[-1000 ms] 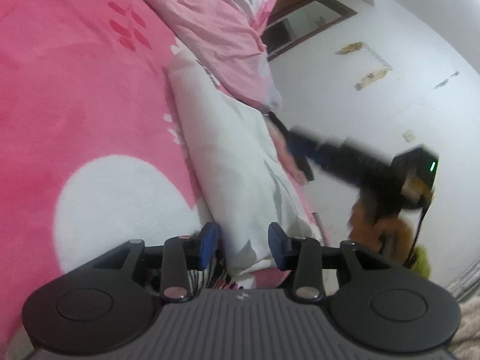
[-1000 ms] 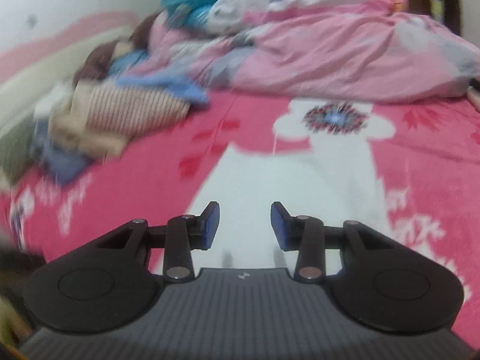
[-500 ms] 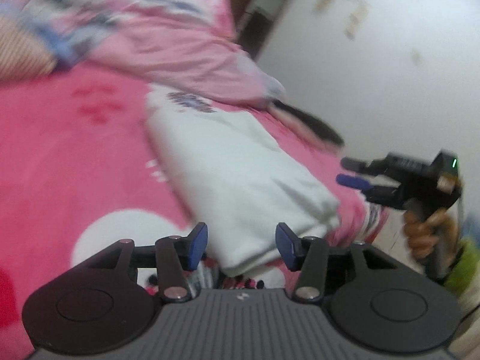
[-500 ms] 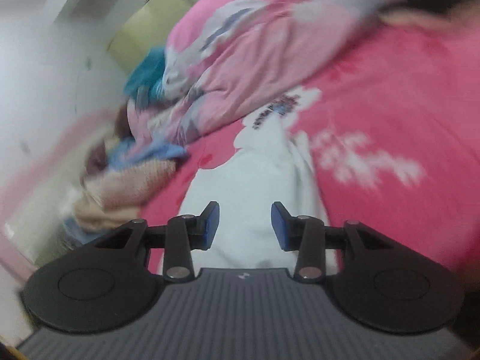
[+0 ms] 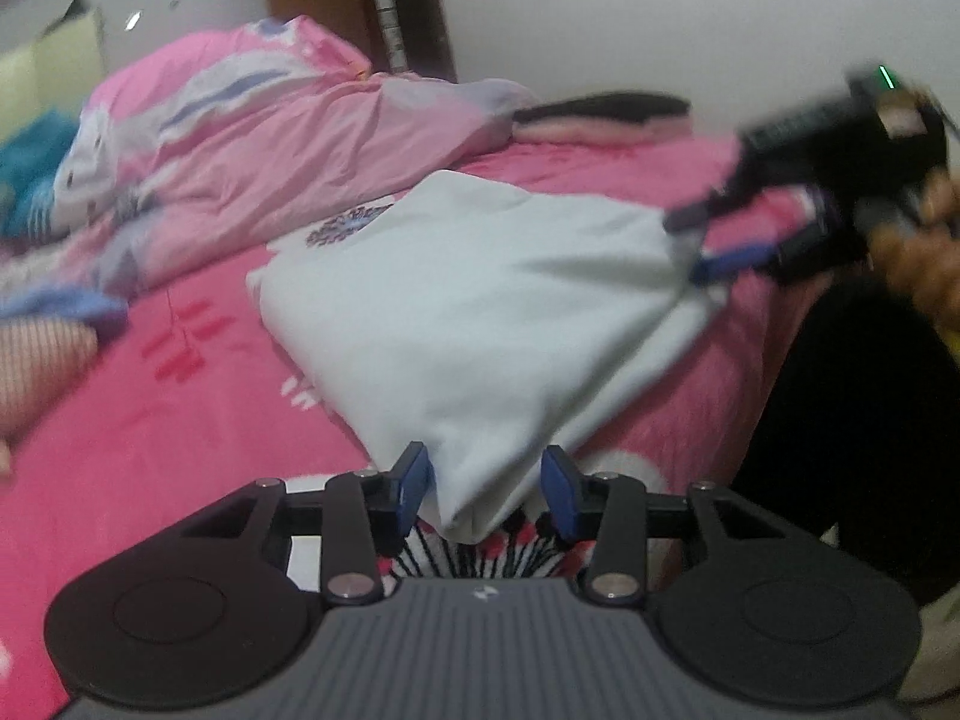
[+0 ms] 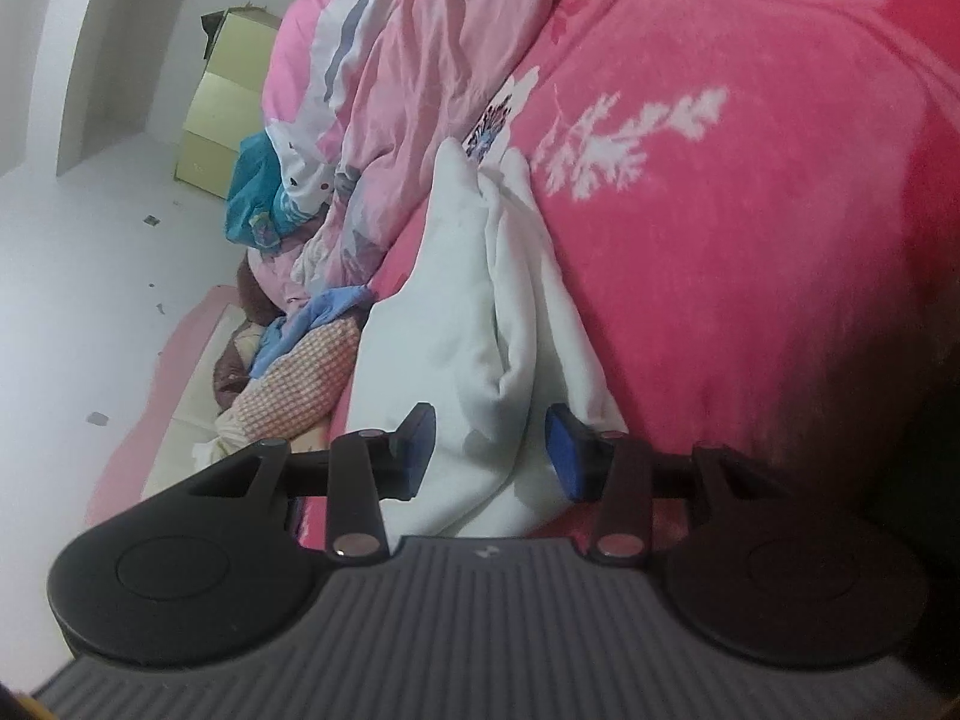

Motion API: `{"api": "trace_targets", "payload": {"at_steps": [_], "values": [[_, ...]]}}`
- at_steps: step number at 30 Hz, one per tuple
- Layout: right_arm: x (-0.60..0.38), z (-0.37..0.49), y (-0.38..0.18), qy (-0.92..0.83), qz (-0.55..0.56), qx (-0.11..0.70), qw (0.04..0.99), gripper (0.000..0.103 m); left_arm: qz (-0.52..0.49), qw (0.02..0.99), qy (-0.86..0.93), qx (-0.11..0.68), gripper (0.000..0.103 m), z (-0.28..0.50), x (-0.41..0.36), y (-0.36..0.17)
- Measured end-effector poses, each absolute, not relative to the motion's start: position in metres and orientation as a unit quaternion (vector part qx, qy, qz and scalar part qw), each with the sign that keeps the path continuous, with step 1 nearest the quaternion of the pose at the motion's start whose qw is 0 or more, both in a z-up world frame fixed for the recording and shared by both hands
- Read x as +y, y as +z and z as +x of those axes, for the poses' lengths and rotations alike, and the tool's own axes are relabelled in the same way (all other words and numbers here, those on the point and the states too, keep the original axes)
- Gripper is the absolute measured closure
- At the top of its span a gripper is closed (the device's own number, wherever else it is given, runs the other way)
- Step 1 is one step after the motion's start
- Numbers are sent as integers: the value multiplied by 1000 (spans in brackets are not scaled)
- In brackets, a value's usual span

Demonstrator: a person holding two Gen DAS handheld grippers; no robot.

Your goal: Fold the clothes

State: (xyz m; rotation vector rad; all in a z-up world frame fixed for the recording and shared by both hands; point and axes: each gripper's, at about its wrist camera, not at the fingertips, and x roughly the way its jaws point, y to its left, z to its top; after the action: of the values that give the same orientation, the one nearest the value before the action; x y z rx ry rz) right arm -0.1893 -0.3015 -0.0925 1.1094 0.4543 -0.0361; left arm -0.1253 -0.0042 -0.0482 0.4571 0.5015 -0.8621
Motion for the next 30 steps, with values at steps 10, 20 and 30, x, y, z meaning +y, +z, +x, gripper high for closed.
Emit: {"api": "trace_targets", "payload": {"at_steps": [10,20,30], "values": [[-297,-191,-88,-23,459,194,867,94,271,851,-402,204,87,-141,-18,-47],[-296,-209,-82,-8,443,181,878,95,218,850,-421,231,100,-133,-3,-32],[-303,-221,-97,-17,469,193,862,96,219,836,-440,243,101,-134,-2,-33]]}}
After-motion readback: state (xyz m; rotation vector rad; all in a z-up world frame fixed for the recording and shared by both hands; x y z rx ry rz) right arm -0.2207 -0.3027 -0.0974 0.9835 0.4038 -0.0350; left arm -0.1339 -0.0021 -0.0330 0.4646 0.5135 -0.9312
